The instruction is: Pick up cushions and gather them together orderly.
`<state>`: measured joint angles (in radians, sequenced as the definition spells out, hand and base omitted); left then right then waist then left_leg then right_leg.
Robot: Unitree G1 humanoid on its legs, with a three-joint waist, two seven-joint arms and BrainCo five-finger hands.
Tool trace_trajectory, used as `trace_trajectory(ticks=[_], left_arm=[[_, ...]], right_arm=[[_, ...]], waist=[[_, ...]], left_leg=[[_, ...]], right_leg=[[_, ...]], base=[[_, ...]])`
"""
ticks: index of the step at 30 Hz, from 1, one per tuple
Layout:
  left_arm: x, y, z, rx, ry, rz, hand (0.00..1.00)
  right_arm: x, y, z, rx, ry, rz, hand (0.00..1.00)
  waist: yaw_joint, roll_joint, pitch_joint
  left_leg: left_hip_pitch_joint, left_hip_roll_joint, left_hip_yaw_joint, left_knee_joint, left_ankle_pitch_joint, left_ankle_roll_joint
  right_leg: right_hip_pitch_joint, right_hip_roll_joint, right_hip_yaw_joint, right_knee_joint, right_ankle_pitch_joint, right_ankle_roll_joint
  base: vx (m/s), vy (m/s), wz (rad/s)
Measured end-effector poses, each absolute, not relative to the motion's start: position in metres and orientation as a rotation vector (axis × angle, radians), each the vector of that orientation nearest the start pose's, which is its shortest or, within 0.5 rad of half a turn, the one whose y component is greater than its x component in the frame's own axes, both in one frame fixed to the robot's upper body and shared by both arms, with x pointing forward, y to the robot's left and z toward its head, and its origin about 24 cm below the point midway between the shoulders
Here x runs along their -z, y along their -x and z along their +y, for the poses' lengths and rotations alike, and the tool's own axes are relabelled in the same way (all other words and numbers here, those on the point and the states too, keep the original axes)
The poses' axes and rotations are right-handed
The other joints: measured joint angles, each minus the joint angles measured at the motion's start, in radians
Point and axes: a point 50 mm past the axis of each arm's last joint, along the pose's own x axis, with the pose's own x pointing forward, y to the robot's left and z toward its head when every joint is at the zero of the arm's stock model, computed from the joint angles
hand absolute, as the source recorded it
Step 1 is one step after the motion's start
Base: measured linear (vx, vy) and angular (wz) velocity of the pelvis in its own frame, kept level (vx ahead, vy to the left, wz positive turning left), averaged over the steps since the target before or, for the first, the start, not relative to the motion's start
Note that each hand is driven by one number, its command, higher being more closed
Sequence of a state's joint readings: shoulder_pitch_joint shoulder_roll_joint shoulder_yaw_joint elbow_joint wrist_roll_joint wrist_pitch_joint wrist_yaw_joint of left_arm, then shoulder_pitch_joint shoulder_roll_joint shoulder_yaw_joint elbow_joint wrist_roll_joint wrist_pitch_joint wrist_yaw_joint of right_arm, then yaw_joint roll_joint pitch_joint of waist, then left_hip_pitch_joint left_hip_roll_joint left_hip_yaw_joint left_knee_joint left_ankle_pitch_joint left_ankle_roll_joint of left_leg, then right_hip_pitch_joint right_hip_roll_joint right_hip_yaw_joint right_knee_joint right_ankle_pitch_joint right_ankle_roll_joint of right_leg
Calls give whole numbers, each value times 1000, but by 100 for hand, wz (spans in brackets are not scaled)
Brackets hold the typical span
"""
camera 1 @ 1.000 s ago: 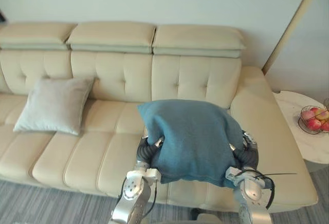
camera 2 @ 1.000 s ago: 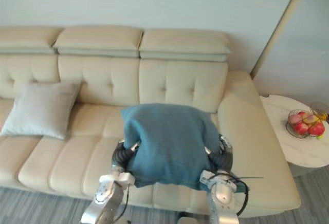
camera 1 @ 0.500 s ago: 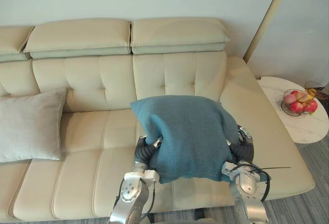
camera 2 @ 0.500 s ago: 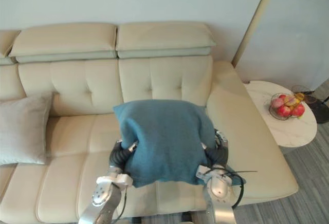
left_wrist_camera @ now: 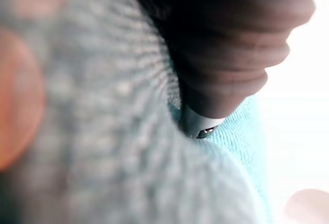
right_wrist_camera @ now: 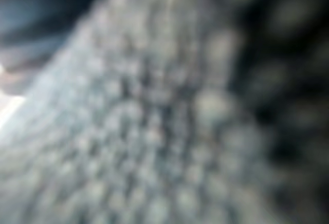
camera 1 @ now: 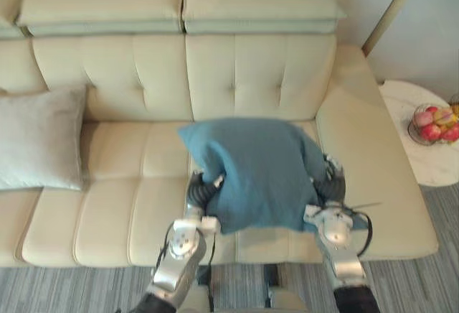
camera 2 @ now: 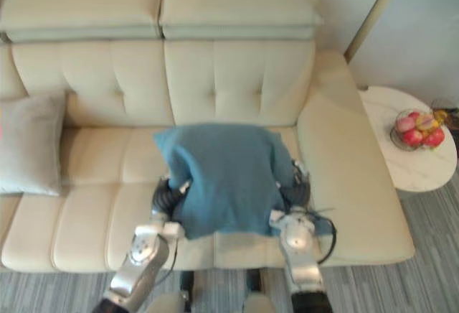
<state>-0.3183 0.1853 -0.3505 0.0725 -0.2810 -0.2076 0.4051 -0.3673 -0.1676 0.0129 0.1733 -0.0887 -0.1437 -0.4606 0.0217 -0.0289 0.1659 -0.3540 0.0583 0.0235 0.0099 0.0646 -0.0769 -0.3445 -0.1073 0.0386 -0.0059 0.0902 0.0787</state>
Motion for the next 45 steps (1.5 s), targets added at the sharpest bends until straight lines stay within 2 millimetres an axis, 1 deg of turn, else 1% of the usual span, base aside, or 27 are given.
trace_trajectory(ticks=[1, 2, 3, 4, 5, 6, 7, 9, 10, 11, 12, 13, 15, 18, 21, 24, 25, 26, 29, 31, 33, 36, 38, 40, 41, 43, 45], left_arm=[[-144, -315, 101, -18, 127, -426, 100], [-146, -317, 101, -23, 126, -433, 100], [-174, -332, 104, -59, 120, -507, 100], [-186, -337, 105, -74, 117, -543, 100], [-207, -345, 109, -109, 110, -601, 100], [-237, -354, 114, -162, 110, -675, 100], [-250, -357, 117, -188, 104, -706, 100], [-297, -365, 125, -279, 108, -804, 100], [-307, -365, 127, -297, 115, -822, 100], [-322, -367, 129, -328, 123, -845, 0], [-340, -369, 133, -370, 113, -873, 0], [-346, -369, 135, -390, 104, -883, 0], [-372, -374, 145, -461, 35, -900, 0], [-386, -383, 154, -479, -34, -839, 0], [-384, -388, 148, -421, -34, -792, 0], [-372, -396, 137, -363, 80, -696, 0], [-359, -401, 132, -341, 138, -633, 0], [-356, -402, 131, -339, 144, -624, 0], [-324, -409, 126, -326, 206, -531, 0], [-317, -409, 125, -317, 210, -524, 0], [-301, -409, 130, -310, 213, -501, 0], [-282, -411, 134, -310, 209, -461, 0], [-278, -410, 136, -306, 202, -458, 0], [-278, -408, 145, -313, 192, -480, 0], [-276, -406, 153, -326, 180, -488, 0], [-272, -401, 171, -356, 162, -514, 0], [-270, -398, 181, -362, 148, -536, 0]], right_arm=[[-155, -333, -174, 395, 189, -469, 100], [-157, -334, -173, 397, 188, -474, 100], [-188, -347, -171, 417, 189, -551, 100], [-203, -351, -170, 425, 194, -588, 100], [-228, -358, -166, 443, 196, -651, 100], [-262, -364, -163, 468, 189, -729, 100], [-276, -366, -161, 477, 185, -759, 100], [-329, -369, -153, 527, 170, -865, 100], [-340, -368, -152, 539, 168, -886, 100], [-355, -368, -150, 556, 158, -908, 100], [-370, -368, -150, 579, 151, -920, 0], [-375, -368, -149, 589, 148, -920, 0], [-393, -368, -152, 633, 135, -922, 0], [-411, -368, -153, 640, 98, -908, 0], [-408, -372, -153, 587, 57, -862, 0], [-395, -381, -157, 540, -22, -763, 0], [-381, -387, -155, 510, -39, -713, 0], [-378, -388, -154, 503, -45, -706, 0], [-352, -394, -143, 451, -92, -642, 0], [-349, -391, -145, 443, -123, -653, 0], [-339, -388, -153, 453, -147, -660, 0], [-327, -386, -163, 467, -187, -653, 0], [-320, -383, -173, 487, -190, -660, 0], [-313, -379, -180, 499, -197, -669, 0], [-308, -377, -185, 506, -207, -668, 0], [-299, -367, -204, 534, -181, -699, 0], [-295, -360, -217, 543, -157, -725, 0]], waist=[[8, 1, 36], [8, 2, 38], [13, 2, 63], [13, 5, 75], [13, 7, 96], [13, 9, 128], [13, 11, 143], [12, 15, 197], [11, 19, 205], [9, 28, 221], [9, 32, 233], [9, 33, 235], [4, 35, 236], [6, 42, 242], [10, 43, 242], [17, 43, 256], [18, 42, 265], [18, 42, 265], [18, 42, 265], [19, 42, 265], [23, 42, 265], [24, 42, 265], [23, 42, 265], [25, 42, 265], [26, 42, 265], [27, 42, 265], [28, 42, 265]], left_leg=[[-20, 0, -1, -13, 23, -4], [-22, 1, -1, -13, 25, -4], [-43, 4, -1, -19, 44, -7], [-48, 6, -2, -28, 53, -7], [-64, 9, -3, -37, 66, -8], [-85, 12, -4, -50, 84, -12], [-96, 14, -6, -53, 91, -12], [-125, 15, -8, -80, 119, -13], [-139, 14, -10, -80, 124, -13], [-157, 12, -18, -80, 129, -13], [-184, 10, -24, -80, 134, -13], [-195, 10, -27, -81, 135, -14], [-250, 7, -36, -82, 143, -12], [-303, -2, -35, -84, 149, -8], [-347, -2, -31, -81, 149, -8], [-382, -1, -29, -75, 149, -8], [-385, 3, -24, -74, 149, -8], [-385, 4, -21, -74, 149, -8], [-376, 14, 1, -73, 149, -9], [-375, 19, 7, -62, 146, -12], [-360, 32, 13, -56, 143, -16], [-341, 36, 21, -57, 141, -18], [-335, 35, 22, -57, 139, -20], [-329, 42, 24, -57, 141, -23], [-321, 46, 26, -58, 142, -25], [-296, 54, 27, -60, 146, -31], [-274, 56, 26, -60, 148, -33]], right_leg=[[-27, 5, 1, 0, 17, -3], [-30, 5, 1, 0, 18, -3], [-57, 9, 3, 1, 29, -2], [-65, 11, 4, 1, 34, -4], [-85, 14, 3, 0, 43, -7], [-112, 18, 3, -1, 54, -7], [-121, 19, 2, -4, 60, -6], [-146, 21, -1, -39, 94, -8], [-157, 20, -3, -42, 99, -8], [-173, 18, -9, -43, 101, -8], [-197, 17, -13, -44, 105, -7], [-206, 16, -15, -45, 105, -7], [-257, 13, -23, -45, 109, -5], [-306, 4, -24, -50, 113, 1], [-347, -1, -25, -50, 115, 4], [-376, -2, -28, -48, 116, 5], [-383, 1, -23, -43, 116, 5], [-384, 2, -22, -41, 116, 5], [-391, 7, -9, -20, 116, 5], [-391, 11, -7, -11, 116, 5], [-390, 24, -2, 18, 115, 5], [-387, 30, 3, 45, 103, 2], [-388, 30, 2, 67, 74, -3], [-388, 36, 1, 79, 64, -6], [-387, 40, 1, 91, 61, -9], [-381, 48, 0, 127, 43, -13], [-367, 50, -2, 145, 33, -16]], base=[[-147, -52, -4], [-140, -44, -5], [-98, -39, -4], [-117, -50, -4], [-75, -39, -2], [-91, -33, 0], [-84, -24, -1], [-82, -4, 2], [-79, 11, 9], [-58, 19, 13], [-54, 20, 13], [-44, 12, 11], [-42, 11, 10], [-24, 29, 7], [6, 48, 5], [37, 63, 2], [37, 51, -3], [34, 45, -9], [29, 47, -13], [6, 34, -8], [-17, 30, -11], [-34, 22, -8], [-54, 7, 5], [-67, -10, -1], [-66, -19, -9], [-61, -26, -5], [-28, -31, 2]])
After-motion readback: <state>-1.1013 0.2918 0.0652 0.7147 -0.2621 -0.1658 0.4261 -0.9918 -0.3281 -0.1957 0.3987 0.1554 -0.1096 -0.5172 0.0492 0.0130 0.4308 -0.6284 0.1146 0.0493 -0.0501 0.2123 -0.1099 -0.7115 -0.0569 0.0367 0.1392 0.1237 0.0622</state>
